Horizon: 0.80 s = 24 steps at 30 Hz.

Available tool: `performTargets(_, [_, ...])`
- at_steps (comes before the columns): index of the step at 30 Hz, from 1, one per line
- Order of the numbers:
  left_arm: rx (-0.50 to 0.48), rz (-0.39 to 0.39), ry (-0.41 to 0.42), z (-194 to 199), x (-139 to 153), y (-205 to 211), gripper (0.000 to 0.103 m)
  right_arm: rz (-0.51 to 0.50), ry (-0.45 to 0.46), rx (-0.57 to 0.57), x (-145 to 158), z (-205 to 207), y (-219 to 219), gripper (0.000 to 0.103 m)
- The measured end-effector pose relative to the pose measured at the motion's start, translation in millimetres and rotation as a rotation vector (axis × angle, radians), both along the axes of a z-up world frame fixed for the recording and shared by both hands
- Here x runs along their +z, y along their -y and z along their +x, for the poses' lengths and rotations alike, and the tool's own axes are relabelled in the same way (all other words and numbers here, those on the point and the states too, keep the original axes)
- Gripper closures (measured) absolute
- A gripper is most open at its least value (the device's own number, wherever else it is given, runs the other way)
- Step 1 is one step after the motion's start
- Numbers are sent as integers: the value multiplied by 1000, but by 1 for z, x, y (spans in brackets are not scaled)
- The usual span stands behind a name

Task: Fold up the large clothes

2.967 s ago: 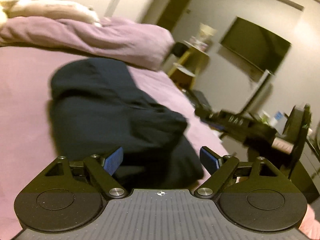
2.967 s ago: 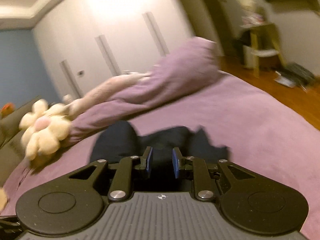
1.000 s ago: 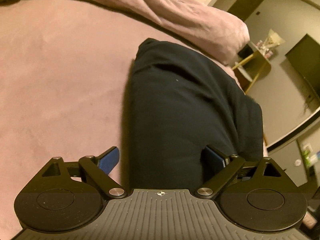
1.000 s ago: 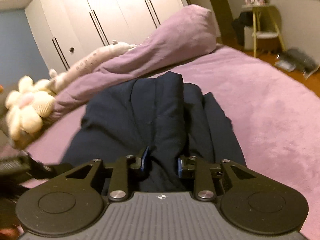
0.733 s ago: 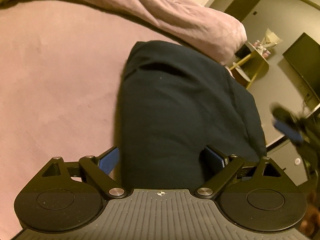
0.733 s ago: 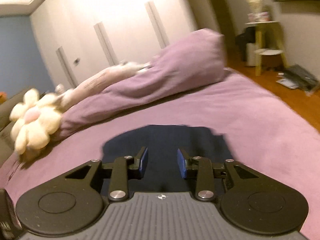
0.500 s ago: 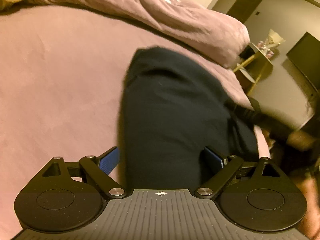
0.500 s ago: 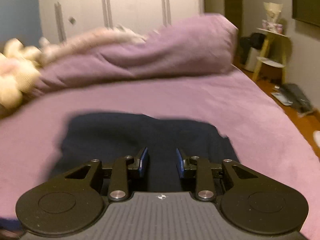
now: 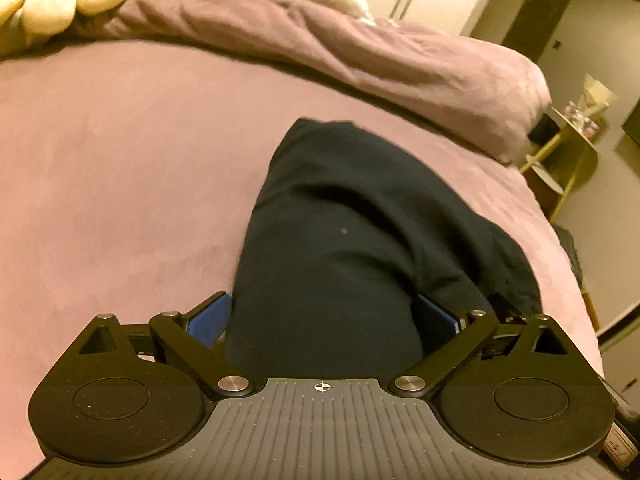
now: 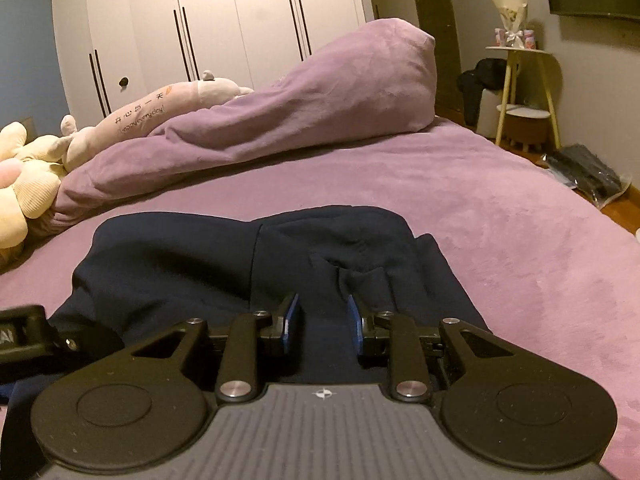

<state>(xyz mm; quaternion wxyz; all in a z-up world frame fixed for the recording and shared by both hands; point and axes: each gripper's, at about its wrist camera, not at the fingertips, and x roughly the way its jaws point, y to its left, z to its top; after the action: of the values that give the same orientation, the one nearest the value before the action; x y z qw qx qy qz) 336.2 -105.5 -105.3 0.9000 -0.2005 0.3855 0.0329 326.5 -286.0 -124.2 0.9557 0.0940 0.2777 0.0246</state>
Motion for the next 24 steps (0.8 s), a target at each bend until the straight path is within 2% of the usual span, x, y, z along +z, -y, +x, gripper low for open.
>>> performTargets(4, [27, -2, 12, -1, -12, 1, 0, -17, 10, -6, -4, 1, -2, 78])
performTargets(6, [21, 6, 6, -1, -7, 1, 0, -27, 6, -7, 0, 0, -5, 78])
performTargets(9, [-4, 16, -7, -4, 4, -4, 0, -88, 10, -1, 14, -9, -17, 72])
performTargets(11, [-12, 23, -12, -9, 11, -7, 0, -110, 32, 15, 24, -24, -24, 67])
performTargets(16, [-15, 14, -17, -25, 23, -13, 0, -139, 95, 53, 40, -80, -29, 67])
performTargets(21, [-4, -29, -24, -46, 27, -18, 1, -103, 69, 4, 37, -130, -16, 65])
performTargets(24, [-28, -10, -17, -56, 26, -15, 1, -104, 54, -9, 29, -147, -11, 65])
